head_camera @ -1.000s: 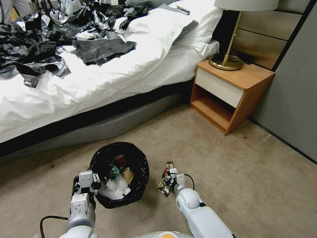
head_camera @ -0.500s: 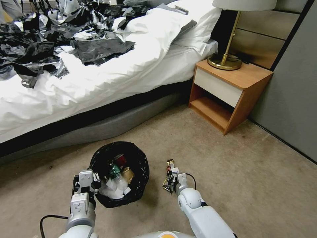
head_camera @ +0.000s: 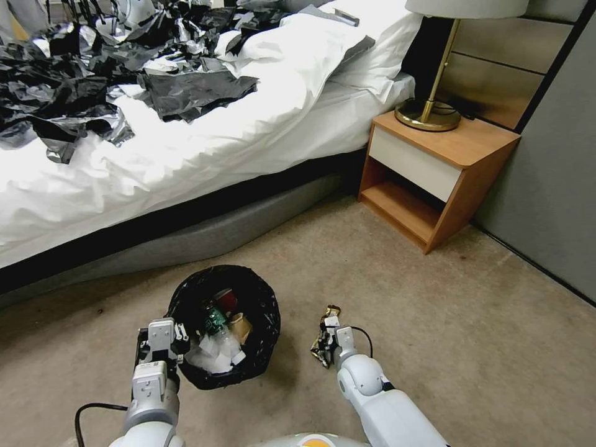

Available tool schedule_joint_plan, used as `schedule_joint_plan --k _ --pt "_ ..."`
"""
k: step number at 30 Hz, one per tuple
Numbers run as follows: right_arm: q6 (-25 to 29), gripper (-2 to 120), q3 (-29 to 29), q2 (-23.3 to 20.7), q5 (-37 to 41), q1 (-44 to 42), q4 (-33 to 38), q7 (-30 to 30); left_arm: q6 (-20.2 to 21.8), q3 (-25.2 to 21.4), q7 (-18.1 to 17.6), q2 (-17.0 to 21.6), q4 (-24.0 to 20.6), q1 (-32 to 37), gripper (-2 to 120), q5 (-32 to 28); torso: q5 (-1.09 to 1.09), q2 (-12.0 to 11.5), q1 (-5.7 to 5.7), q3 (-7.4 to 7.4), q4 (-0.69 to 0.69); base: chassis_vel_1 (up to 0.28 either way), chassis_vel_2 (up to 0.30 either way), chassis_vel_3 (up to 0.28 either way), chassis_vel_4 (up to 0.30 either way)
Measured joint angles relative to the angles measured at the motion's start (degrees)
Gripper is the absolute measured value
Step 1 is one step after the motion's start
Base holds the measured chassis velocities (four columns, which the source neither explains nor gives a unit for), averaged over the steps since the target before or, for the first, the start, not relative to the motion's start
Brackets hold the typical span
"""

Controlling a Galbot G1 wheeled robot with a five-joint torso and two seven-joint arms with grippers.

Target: Pick up the trash bin, then pick up the garbage from the floor and place it into the trash bin.

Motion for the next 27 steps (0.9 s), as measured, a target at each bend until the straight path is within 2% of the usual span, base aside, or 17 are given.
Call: schedule_joint_plan --k 2,4,6,8,11,13,14,16,18,22,27 --pt "1.3 0 0.4 -0.9 -0.3 -2.2 8.5 0.3 0.0 0.0 0.0 0.0 0.2 0.0 1 0.0 -0.02 0.0 0.00 -0.01 0.01 0.000 0.000 0.000 0.000" --pt "2.3 0 0.4 -1.1 -1.0 -2.7 10.5 0.3 0.0 0.1 0.0 0.0 0.2 0.0 1 0.0 -0.02 0.0 0.00 -0.01 0.00 0.000 0.000 0.000 0.000" --pt "8.0 0 0.5 -1.4 -4.2 -4.1 17.4 -0.4 0.0 0.2 0.1 -0.1 0.3 0.0 1 0.0 -0.04 0.0 0.00 -0.01 -0.01 0.000 0.000 0.000 0.000" --pt "8.6 0 0.5 -1.4 -4.4 -4.3 17.9 -0.5 0.0 0.2 0.1 -0.1 0.3 0.0 1 0.0 -0.03 0.0 0.00 -0.01 0.00 0.000 0.000 0.000 0.000" --pt "18.4 0 -0.2 -2.0 -6.6 -6.9 30.7 -5.8 -0.1 0.2 0.1 0.0 0.5 0.2 1 0.0 -0.03 0.0 0.00 -0.02 0.01 0.000 0.000 0.000 0.000" --pt "19.7 0 -0.4 -2.3 -6.7 -7.4 32.4 -7.0 -0.1 0.2 0.1 0.0 0.6 0.2 1 0.0 -0.03 0.0 0.00 -0.02 0.00 0.000 0.000 0.000 0.000" --pt "22.5 0 -0.9 -2.9 -6.7 -8.3 35.6 -10.4 -0.2 0.2 0.1 0.0 0.7 0.2 1 0.0 -0.03 0.0 0.00 -0.02 0.00 0.000 0.000 0.000 0.000" --pt "23.3 0 -1.0 -3.1 -6.7 -8.5 36.3 -11.5 -0.2 0.3 0.1 0.0 0.7 0.1 1 0.0 -0.03 0.0 0.00 -0.02 0.00 0.000 0.000 0.000 0.000" --pt "28.4 0 -2.1 -4.3 -6.7 -9.9 39.9 -18.9 -0.2 0.5 0.1 -0.1 0.8 0.1 1 0.2 -0.03 0.0 0.00 -0.02 0.00 0.000 0.000 0.000 0.000" --pt "31.9 0 -4.2 -5.7 -6.4 -11.4 41.2 -23.9 -0.2 0.7 0.1 -0.1 0.8 0.0 1 0.4 -0.03 0.0 0.00 -0.02 0.00 0.000 0.000 0.000 0.000" --pt "33.6 0 -7.8 -6.8 -7.0 -12.2 39.2 -25.4 -0.2 0.8 0.1 -0.2 0.9 0.1 1 0.5 -0.03 0.0 -0.01 -0.02 0.00 0.000 0.000 0.000 0.000"
